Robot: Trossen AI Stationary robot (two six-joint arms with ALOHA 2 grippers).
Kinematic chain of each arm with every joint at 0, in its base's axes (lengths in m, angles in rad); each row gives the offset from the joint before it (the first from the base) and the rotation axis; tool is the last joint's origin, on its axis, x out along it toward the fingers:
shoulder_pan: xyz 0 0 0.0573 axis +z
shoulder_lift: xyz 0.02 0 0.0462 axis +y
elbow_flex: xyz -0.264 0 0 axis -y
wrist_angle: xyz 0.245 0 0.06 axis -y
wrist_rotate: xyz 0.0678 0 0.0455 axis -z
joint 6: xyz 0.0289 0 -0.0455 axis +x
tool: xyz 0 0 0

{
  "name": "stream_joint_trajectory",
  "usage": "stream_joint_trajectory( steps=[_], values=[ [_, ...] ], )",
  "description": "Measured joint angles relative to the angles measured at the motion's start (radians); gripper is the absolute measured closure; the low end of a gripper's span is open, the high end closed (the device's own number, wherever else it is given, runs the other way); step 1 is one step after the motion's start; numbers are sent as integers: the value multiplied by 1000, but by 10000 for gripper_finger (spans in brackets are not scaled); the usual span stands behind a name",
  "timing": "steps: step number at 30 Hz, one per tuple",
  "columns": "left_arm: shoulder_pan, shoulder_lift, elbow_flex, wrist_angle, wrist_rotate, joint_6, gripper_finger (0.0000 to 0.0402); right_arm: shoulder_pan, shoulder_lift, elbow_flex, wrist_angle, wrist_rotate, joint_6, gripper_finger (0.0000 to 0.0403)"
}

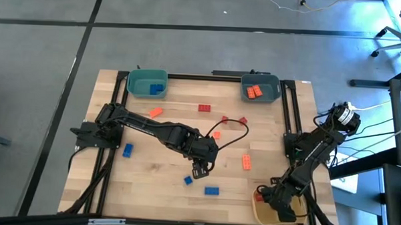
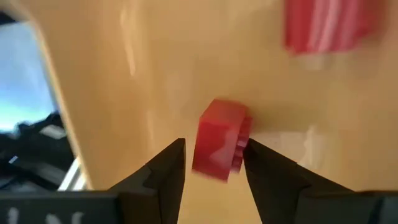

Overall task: Sort & place blocks by color
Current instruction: Put the red game piece into the yellow bin, then put the blue game piece into the green bin

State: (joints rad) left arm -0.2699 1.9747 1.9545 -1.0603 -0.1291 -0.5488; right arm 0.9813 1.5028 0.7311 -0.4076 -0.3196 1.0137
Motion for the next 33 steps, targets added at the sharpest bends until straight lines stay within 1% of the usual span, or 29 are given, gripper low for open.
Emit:
stream_joint_trajectory(
  steps=[4, 9, 12, 15, 18, 23, 25, 28, 33],
  values=[
    [0, 0, 0, 0, 0, 0, 192, 1, 0, 11, -7, -73, 11, 241],
    [0, 0, 0, 0, 0, 0, 192, 0, 0, 81, -22, -66, -23, 241],
    [0, 0, 0, 0, 0, 0, 192, 0, 0, 150, -85, -25, -53, 241],
    [0, 0, 0, 0, 0, 1, 192, 0, 0, 237, -210, 25, -86, 241],
    [0, 0, 0, 0, -9, 1, 192, 0, 0, 340, -377, 95, -106, 241],
    [0, 0, 0, 0, -28, -31, 192, 0, 0, 512, -645, 249, -101, 241],
    [0, 0, 0, -1, -55, -53, 192, 0, 0, 569, -709, 328, -98, 241],
    [1, 0, 0, -2, -97, -82, 192, -10, 0, 638, -760, 430, -102, 241],
    [16, 0, 0, -5, -149, -171, 192, -47, 0, 725, -854, 517, -106, 240]
  ],
)
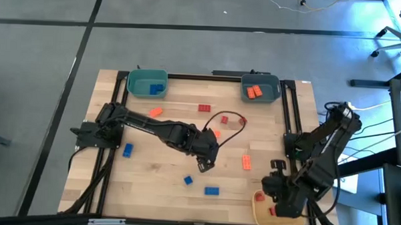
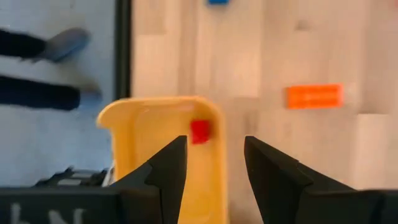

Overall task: Sort & place blocks by color
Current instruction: Put the blue game piece into the green bin

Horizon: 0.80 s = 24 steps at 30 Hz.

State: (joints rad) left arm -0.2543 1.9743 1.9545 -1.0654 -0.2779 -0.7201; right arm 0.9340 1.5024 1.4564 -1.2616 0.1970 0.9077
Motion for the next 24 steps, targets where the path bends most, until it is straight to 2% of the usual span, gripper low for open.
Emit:
stream_joint_trajectory(
  steps=[5, 12, 20, 24],
  values=[
    [40, 0, 0, -2, -27, -58, 192, -53, 0, 67, -136, 110, 0, 240],
    [122, 0, 0, -4, -29, -67, 192, -151, 0, 122, -262, 127, -53, 240],
    [262, 0, 0, -54, 2, -78, 192, -280, 0, 124, -290, 127, -250, 240],
    [318, 0, 0, -88, 23, -18, 192, -347, 0, 124, -294, 127, -376, 240]
  ],
)
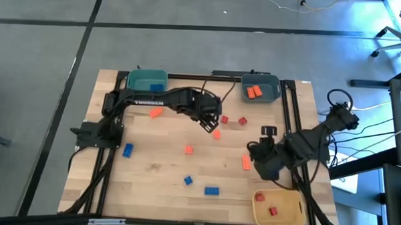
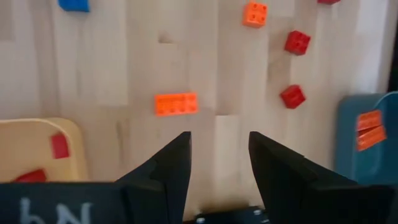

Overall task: Sort & place blocks by color
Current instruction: Put the blue game piece into the green bin

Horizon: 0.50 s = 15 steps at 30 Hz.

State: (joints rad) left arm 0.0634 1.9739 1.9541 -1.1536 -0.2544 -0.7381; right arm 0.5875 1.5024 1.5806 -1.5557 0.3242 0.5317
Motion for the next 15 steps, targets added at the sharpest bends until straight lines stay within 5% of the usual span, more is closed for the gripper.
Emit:
stream_joint_trajectory(
  steps=[10, 15],
  values=[
    [153, 0, 0, -77, 34, 282, 192, -224, 0, 0, 54, -1, -115, 240],
    [216, 0, 0, -145, 148, 454, 192, -353, 0, 0, 100, -28, -110, 240]
  ],
)
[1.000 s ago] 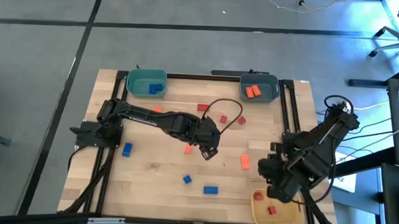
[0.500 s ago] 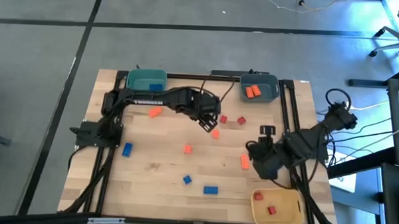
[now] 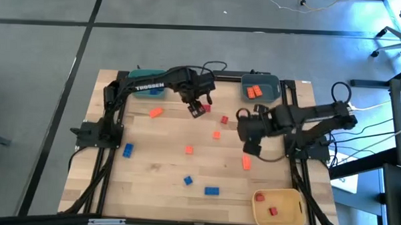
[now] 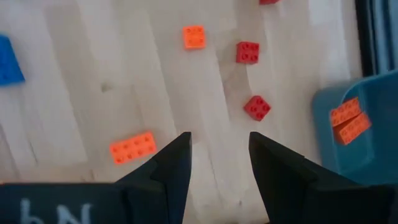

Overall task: Sort & place blocks by color
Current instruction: Put the blue game piece into the green bin

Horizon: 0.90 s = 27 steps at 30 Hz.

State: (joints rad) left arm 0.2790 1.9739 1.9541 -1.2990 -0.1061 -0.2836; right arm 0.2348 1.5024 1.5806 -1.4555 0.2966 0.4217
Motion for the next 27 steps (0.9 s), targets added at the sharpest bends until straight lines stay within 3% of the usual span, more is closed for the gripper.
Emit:
stream_joint_trajectory(
  steps=[5, 10, 19, 27],
  values=[
    [-20, 0, 0, -135, 82, 55, 192, -103, 0, 0, 6, -139, 70, 240],
    [-82, 0, 0, -212, 135, 6, 192, -152, 0, 0, 1, -218, 106, 240],
    [-202, -1, -5, -272, 81, -160, 192, -148, 0, 0, -84, -182, 82, 240],
    [-386, -50, -5, -271, 155, -467, 192, -115, 0, 0, -94, -185, -13, 240]
  ],
)
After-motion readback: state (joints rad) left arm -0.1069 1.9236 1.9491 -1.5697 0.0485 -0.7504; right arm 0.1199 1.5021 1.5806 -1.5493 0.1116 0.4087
